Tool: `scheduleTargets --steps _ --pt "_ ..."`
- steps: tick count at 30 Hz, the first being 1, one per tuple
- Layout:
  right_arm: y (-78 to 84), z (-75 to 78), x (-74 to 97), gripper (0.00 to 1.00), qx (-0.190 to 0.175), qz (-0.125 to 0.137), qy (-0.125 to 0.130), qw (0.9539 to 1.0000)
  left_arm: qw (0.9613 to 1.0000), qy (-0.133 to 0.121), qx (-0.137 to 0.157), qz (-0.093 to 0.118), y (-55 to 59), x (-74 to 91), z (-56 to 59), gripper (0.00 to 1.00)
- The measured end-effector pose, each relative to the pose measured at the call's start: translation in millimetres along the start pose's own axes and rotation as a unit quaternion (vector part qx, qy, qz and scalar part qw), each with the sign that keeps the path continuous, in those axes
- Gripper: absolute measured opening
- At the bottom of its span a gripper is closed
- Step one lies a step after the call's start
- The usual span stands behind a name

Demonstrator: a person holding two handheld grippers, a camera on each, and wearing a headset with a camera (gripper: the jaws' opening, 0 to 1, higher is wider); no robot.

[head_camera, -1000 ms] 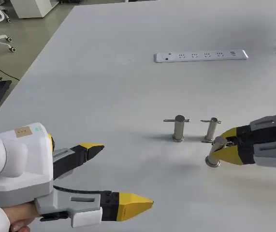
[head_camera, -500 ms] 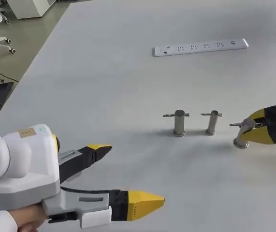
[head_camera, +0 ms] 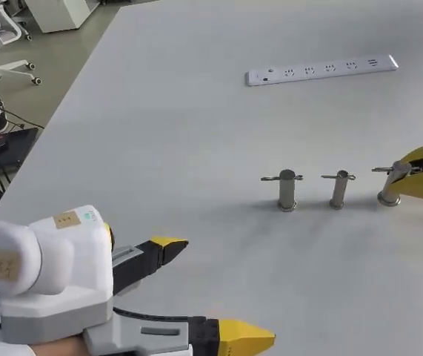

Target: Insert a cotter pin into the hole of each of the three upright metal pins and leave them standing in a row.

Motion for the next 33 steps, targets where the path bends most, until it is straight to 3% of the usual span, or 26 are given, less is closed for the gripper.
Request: scheduleTargets --steps 3,6,11,20,22,24,25,26,29,33 --pt "0.0 -1.2 -1.3 0.08 -0.006 0.002 -0.003 1.0 0.9999 0.003 0.007 0.007 0.5 -0.7 3.8 0.99" --pt "1.3 -3.6 -3.9 0.08 0.013 -0.013 -0.011 0.9998 0.9999 0.007 0.011 0.005 3.2 -2.3 7.2 0.99" --pt "5.7 3.6 -2.8 0.08 0.006 0.002 -0.008 1.0 0.9998 0.015 0.014 0.0 7.5 -3.0 13.5 0.99" --pt "6.9 -0.2 -3.0 0.09 -0.002 0.017 -0.01 0.9998 0.9996 0.016 0.021 0.004 7.3 -1.1 14.1 0.99" --pt "7.5 -3.4 -5.2 0.17 -0.002 0.002 -0.001 1.0 0.9996 0.012 0.02 0.013 5.4 -1.1 14.3 0.99" --pt "5.0 -7.3 -5.5 0.39 -0.002 0.014 0.008 0.9999 0.9994 0.012 0.022 0.023 3.1 -0.8 14.6 0.99" --pt "3.0 -8.3 -5.5 0.44 -0.006 0.022 0.018 0.9996 0.9993 0.014 0.022 0.025 2.1 -0.5 14.9 0.99" --pt "0.5 -9.8 -3.2 0.46 -0.019 0.031 0.033 0.9988 0.9994 0.015 0.017 0.026 0.7 -0.6 15.9 0.99" --pt "-2.7 -14.2 1.7 0.5 -0.028 0.034 0.041 0.9982 0.9996 0.013 0.003 0.025 -1.5 -0.7 17.5 0.99" --pt "-12.5 -29.4 13.7 0.56 -0.038 0.031 0.079 0.9957 0.9991 0.015 -0.005 0.039 -7.2 1.0 18.2 0.99"
Point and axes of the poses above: the centre of the closed fingertips' face, and the gripper's own axes: x roughly backward along the fingers, z roughly to its right, y roughly out of its underside, the point moved 9 cm from there along x, roughly backward along the fingers, and after that the axes turned 13 degrees about x, right-handed, at the moved point
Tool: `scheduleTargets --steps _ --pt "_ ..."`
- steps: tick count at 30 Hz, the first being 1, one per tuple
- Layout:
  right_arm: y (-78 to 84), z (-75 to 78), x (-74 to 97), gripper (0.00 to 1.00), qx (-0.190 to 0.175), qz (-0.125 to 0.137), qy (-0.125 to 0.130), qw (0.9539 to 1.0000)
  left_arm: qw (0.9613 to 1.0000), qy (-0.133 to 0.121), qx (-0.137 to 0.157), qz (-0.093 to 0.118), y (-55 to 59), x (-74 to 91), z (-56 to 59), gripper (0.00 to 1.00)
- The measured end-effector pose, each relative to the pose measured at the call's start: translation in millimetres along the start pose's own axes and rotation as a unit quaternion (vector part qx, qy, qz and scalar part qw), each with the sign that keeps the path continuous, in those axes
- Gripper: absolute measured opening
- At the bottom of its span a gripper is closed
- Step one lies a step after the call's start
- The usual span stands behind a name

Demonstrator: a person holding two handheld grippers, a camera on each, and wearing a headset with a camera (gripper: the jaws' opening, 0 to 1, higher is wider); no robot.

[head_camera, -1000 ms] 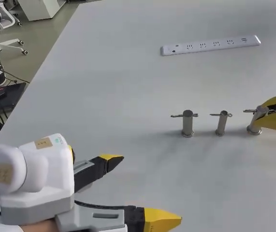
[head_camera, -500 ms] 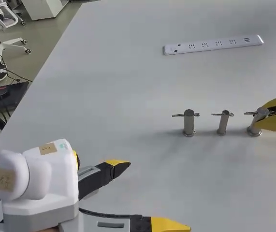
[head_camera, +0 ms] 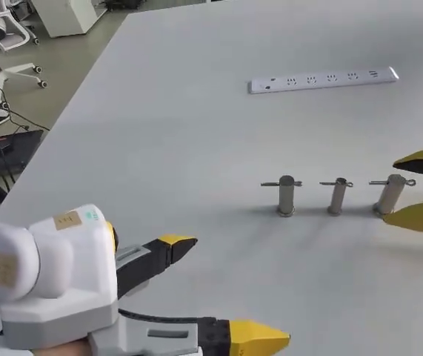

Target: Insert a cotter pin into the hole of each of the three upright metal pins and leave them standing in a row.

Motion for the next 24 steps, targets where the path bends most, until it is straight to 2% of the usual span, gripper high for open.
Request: scheduleTargets --steps 4,6,7,8,10,11,13,16,19,20,24 --pt "-12.2 -16.3 12.4 0.61 -0.01 0.013 0.022 0.9996 0.9999 0.0 -0.01 0.014 -4.6 -0.5 0.1 0.99" --pt "-20.3 -26.8 18.4 0.67 -0.021 0.019 0.036 0.999 0.9996 0.0 -0.018 0.019 -6.4 -0.9 0.7 0.99" --pt "-22.5 -28.6 20.0 0.7 -0.02 0.02 0.046 0.9985 0.9996 0.001 -0.02 0.021 -6.8 -0.9 1.2 0.99" --pt "-24.8 -31.2 23.2 0.77 -0.021 0.01 0.066 0.9976 0.9995 0.002 -0.021 0.025 -7.4 -1.5 0.9 0.99" --pt "-27.5 -36.2 27.9 0.87 -0.016 0.004 0.086 0.9962 0.9993 0.002 -0.024 0.027 -7.6 -1.9 0.3 0.99" --pt "-28.0 -37.6 29.0 0.9 -0.017 0.004 0.088 0.996 0.9992 0.001 -0.026 0.029 -7.5 -2.1 0.3 0.99" --pt "-29.6 -44.9 34.7 0.92 -0.037 0.01 0.104 0.9939 0.999 -0.002 -0.034 0.03 -6.8 -3.0 0.7 0.99" --pt "-30.0 -53.7 39.3 0.94 -0.042 0.013 0.109 0.993 0.9989 0.001 -0.038 0.028 -6.5 -3.1 1.4 0.99" --pt "-27.3 -64.3 42.8 0.95 -0.054 0.0 0.118 0.9915 0.9987 0.004 -0.038 0.033 -7.3 -2.4 0.8 0.99" --pt "-25.7 -68.6 45.0 0.95 -0.071 -0.002 0.122 0.99 0.9987 0.004 -0.038 0.034 -7.4 -1.8 0.6 0.99" --pt "-24.1 -78.4 50.6 0.96 -0.093 -0.002 0.137 0.9863 0.9988 0.004 -0.037 0.033 -6.6 1.2 -0.6 0.99"
Point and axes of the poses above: the centre of the closed fingertips' face, and the gripper's own axes: x roughly backward along the fingers, z roughly to its right, y roughly out of its underside, the point moved 9 cm from there along x, roughly backward along the fingers, and after that the axes turned 13 degrees about x, right-handed, at the moved point
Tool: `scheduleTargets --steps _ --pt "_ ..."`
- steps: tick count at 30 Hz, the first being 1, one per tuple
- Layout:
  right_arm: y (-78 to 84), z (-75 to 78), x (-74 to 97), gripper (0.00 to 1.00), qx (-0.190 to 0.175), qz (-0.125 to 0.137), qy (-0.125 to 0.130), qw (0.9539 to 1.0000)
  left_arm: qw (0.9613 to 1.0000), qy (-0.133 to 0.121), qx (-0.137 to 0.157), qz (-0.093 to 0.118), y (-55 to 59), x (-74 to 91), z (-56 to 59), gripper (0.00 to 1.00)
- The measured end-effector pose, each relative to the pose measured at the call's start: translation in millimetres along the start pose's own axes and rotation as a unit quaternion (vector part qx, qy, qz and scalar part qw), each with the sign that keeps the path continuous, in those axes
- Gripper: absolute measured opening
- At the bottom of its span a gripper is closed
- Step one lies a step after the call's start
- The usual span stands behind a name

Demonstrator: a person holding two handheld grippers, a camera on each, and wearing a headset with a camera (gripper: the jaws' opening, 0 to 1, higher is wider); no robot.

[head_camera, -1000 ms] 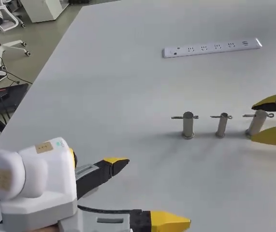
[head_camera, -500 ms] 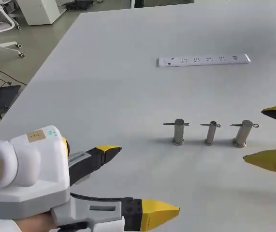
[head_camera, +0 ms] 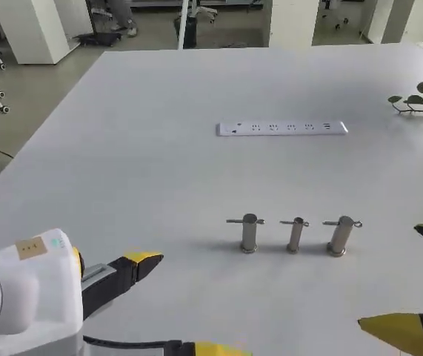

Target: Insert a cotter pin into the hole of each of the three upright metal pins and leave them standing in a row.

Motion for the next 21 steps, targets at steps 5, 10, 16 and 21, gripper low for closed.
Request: scheduleTargets --steps 5,10,16,21 --pt "3.6 -11.8 9.9 0.97 -0.033 -0.014 0.01 0.9993 1.0 -0.005 0.001 -0.008 0.3 7.2 -1.5 0.99" --pt "6.3 -16.8 15.9 0.98 -0.06 -0.03 0.037 0.9971 0.9999 -0.012 0.003 -0.01 1.3 14.1 -3.3 0.99" --pt "9.5 -22.0 21.6 0.98 -0.078 -0.044 0.039 0.9952 0.9994 -0.025 0.012 -0.02 7.7 23.6 -5.7 0.99" --pt "10.7 -23.9 28.1 0.98 -0.084 -0.061 0.037 0.9939 0.9989 -0.032 0.01 -0.033 10.6 29.4 -7.5 0.99"
Point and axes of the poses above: the centre of the closed fingertips' face, and the gripper's own axes: x roughly backward along the fingers, z roughly to its right, y roughly out of its underside, the point moved 9 cm from there along x, roughly backward along the fingers, and after that the axes turned 13 degrees about x, right-handed, at the moved point
